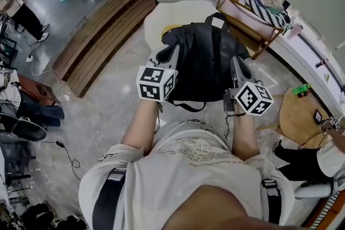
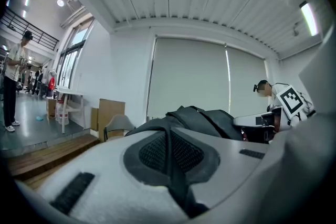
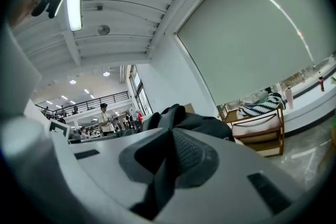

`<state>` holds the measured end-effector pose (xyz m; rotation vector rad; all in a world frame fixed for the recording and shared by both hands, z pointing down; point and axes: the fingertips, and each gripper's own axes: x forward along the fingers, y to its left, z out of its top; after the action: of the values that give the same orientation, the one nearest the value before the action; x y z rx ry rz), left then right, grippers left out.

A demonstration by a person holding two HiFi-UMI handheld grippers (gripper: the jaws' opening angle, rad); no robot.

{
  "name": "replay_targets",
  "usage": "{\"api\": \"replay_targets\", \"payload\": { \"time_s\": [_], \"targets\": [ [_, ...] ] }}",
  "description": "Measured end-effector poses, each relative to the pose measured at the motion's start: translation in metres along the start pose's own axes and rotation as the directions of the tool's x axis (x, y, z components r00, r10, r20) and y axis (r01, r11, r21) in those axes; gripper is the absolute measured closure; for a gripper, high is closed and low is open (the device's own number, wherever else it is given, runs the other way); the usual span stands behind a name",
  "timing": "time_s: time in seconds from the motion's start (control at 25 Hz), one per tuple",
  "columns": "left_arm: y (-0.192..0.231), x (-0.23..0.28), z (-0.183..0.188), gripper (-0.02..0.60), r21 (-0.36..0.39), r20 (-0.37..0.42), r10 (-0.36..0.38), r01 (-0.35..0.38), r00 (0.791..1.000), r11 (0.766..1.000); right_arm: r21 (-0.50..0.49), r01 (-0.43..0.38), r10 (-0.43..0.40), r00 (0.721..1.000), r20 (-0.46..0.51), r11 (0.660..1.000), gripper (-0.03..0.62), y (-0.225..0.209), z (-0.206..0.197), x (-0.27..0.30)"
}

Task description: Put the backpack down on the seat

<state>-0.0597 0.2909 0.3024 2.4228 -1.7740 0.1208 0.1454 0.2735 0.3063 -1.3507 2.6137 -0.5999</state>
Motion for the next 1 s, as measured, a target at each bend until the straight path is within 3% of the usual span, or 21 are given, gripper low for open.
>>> {"api": "replay_targets", "payload": {
  "time_s": [0.48, 1.0],
  "targets": [
    [0.044, -0.017, 0.003, 0.554, -0.004, 0.02, -0.017, 0.017, 1.0, 1.0, -0.014, 0.017, -0.017, 1.0, 0.015, 1.0, 0.553, 0.04, -0.014, 0.023],
    [0.089, 0.005, 0.021, 0.554, -0.001, 0.046, -0.01, 0.01, 0.999, 1.0, -0.039, 0.006, -0.005, 1.0, 0.028, 0.999, 0.553, 0.054, 0.0, 0.073]
  ]
}}
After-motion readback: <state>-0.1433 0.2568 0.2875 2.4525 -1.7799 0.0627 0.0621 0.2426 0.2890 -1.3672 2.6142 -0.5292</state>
